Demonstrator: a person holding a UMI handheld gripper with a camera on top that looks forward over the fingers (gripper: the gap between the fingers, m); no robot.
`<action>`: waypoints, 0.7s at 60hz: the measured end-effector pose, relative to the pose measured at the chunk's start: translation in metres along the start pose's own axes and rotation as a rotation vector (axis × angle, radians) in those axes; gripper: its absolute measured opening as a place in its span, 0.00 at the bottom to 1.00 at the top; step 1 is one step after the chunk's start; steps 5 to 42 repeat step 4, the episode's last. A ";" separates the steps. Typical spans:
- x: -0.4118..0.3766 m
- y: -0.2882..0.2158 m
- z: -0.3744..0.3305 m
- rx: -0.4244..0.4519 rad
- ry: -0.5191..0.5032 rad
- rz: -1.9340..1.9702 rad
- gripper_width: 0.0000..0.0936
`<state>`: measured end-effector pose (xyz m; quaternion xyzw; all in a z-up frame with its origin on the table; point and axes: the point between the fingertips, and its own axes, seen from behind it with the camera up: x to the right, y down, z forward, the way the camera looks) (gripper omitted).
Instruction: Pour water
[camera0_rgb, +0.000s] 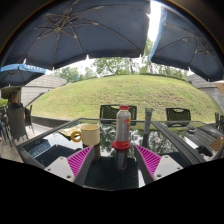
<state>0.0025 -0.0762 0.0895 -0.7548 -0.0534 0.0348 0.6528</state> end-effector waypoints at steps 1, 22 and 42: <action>0.008 0.001 -0.004 0.003 0.006 -0.002 0.90; 0.008 0.003 -0.001 0.010 0.004 0.010 0.89; 0.008 0.003 -0.001 0.010 0.004 0.010 0.89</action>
